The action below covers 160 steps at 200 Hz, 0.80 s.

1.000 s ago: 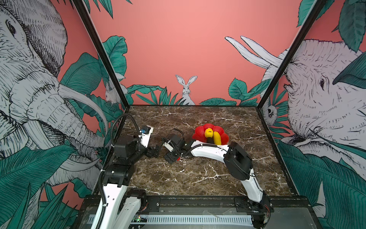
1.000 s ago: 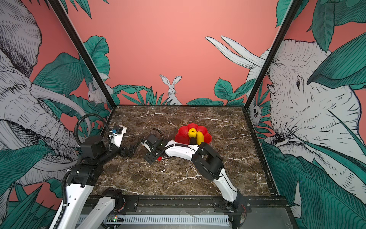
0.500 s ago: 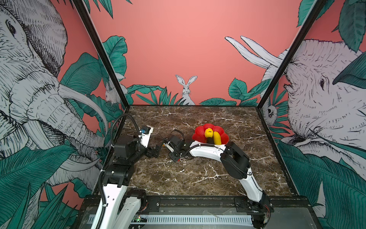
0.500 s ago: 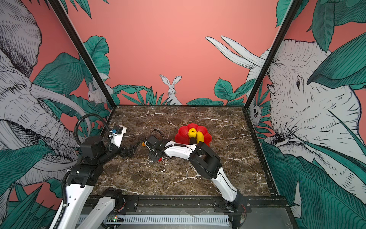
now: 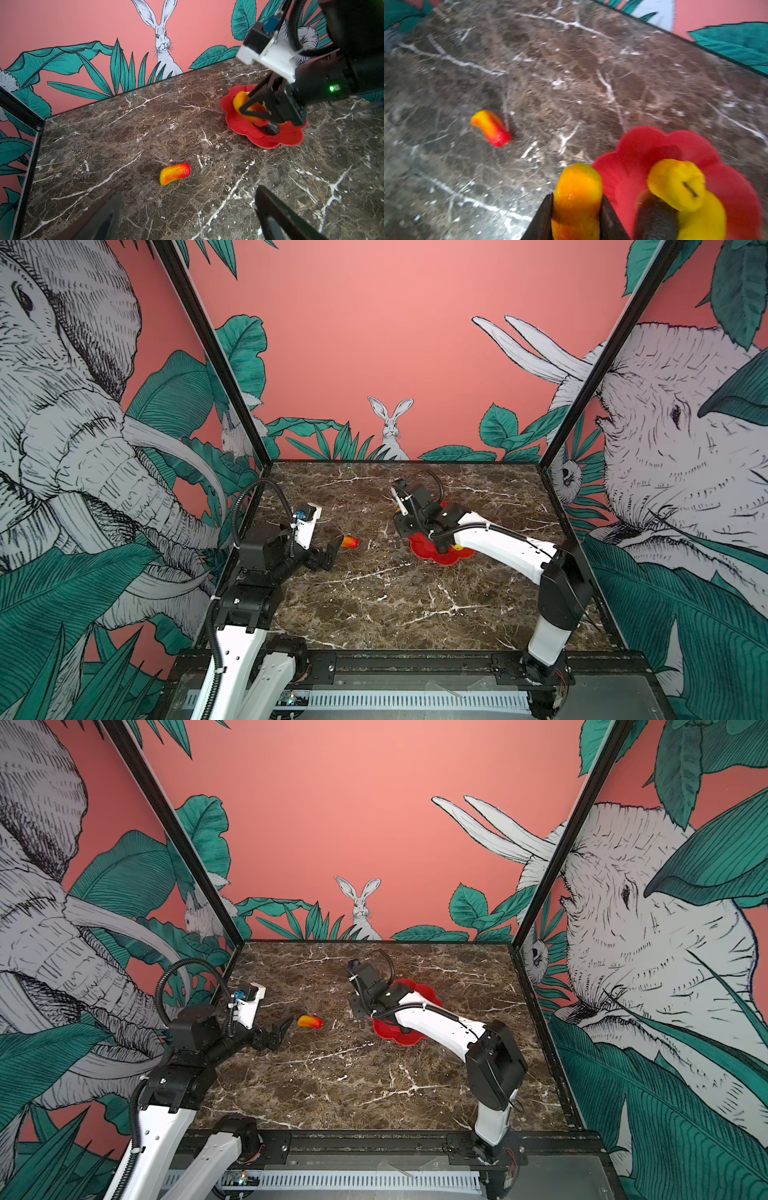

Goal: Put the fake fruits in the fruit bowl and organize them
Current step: 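Put the mango into the red bowl and open the right gripper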

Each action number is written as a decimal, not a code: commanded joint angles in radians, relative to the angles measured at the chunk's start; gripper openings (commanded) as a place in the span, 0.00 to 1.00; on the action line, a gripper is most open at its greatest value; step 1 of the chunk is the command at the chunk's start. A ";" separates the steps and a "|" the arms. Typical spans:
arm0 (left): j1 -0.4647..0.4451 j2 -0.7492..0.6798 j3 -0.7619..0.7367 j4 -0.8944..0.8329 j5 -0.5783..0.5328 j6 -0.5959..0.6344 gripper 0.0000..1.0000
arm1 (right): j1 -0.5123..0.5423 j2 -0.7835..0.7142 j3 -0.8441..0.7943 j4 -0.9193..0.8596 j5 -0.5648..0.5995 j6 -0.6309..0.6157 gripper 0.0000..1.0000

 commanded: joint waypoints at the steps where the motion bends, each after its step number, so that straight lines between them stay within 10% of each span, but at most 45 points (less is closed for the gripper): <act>1: -0.001 -0.005 -0.004 -0.003 0.011 0.015 1.00 | -0.016 0.029 -0.042 -0.024 0.089 0.055 0.32; 160: -0.001 0.002 -0.006 -0.003 0.008 0.016 1.00 | -0.075 0.171 -0.106 -0.047 0.164 0.044 0.41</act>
